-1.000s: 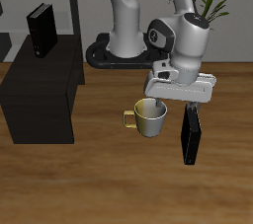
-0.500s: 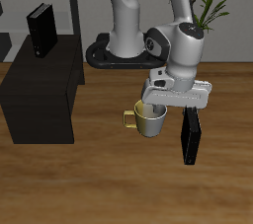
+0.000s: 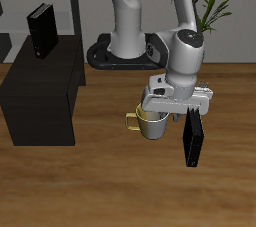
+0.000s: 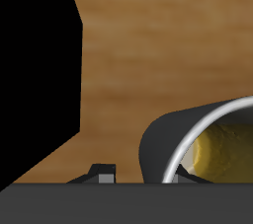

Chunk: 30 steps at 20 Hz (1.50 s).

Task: Place the right black book upright on top of the shelf and place the white-yellow mug on top of the shelf

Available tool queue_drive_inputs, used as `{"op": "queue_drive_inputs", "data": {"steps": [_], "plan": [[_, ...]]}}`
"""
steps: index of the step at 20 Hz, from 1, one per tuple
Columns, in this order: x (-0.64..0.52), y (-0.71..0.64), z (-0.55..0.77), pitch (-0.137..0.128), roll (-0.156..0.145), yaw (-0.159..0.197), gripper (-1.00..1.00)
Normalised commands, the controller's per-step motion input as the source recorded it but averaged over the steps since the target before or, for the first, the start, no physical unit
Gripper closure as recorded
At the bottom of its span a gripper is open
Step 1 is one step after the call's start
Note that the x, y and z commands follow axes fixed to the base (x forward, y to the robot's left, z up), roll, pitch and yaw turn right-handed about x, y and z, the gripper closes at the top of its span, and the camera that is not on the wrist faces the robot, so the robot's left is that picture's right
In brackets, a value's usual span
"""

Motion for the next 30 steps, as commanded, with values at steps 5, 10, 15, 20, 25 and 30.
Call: {"op": "queue_drive_inputs", "data": {"steps": [5,10,15,20,25,30], "plan": [[0.01,-0.04,0.18,-0.023,-0.008,0.005,1.00],[-0.07,-0.16,0.49,-0.052,-0.021,0.017,1.00],[-0.10,-0.25,0.72,-0.097,-0.022,0.044,1.00],[-0.07,-0.41,0.74,-0.090,-0.061,0.018,1.00],[-0.04,-0.42,0.57,-0.062,-0.033,0.031,1.00],[-0.08,-0.27,0.41,-0.035,-0.011,0.013,1.00]]}}
